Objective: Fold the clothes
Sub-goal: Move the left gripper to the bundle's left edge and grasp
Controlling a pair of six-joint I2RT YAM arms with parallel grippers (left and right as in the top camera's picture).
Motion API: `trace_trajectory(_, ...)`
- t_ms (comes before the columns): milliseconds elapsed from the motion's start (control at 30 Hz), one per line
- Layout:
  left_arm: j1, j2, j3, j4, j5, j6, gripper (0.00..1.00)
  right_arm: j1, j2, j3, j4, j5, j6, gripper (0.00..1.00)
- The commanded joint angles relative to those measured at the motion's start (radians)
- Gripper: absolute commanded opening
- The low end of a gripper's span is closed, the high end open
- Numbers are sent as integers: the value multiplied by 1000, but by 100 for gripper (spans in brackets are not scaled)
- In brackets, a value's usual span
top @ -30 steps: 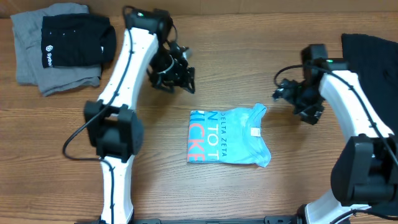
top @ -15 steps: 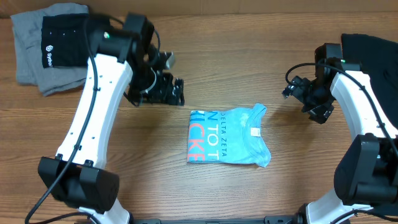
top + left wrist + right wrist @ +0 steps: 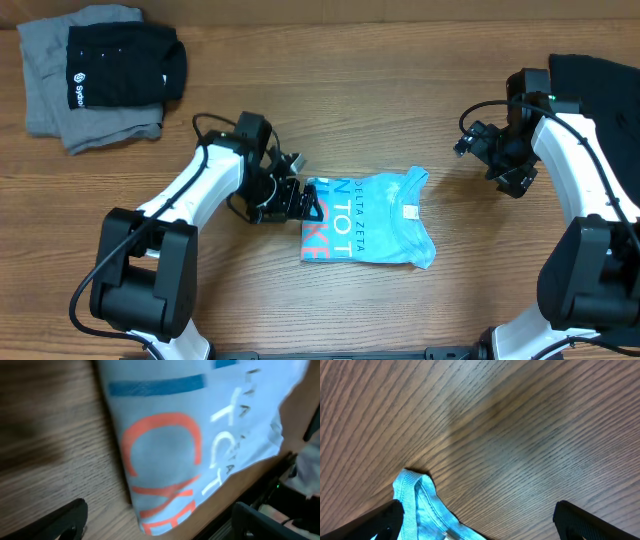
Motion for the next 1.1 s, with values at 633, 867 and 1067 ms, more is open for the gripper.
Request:
trace_trajectory(633, -103, 137, -134, 368, 58, -272, 88, -2, -37, 21, 2, -6, -7, 100)
trace_trajectory(867, -98, 140, -100, 391, -51, -257, 26, -2, -37, 21, -3, -6, -7, 100)
trace_trajectory(1067, -56, 140, 24, 353, -230, -180, 4, -2, -37, 21, -5, -6, -7, 100)
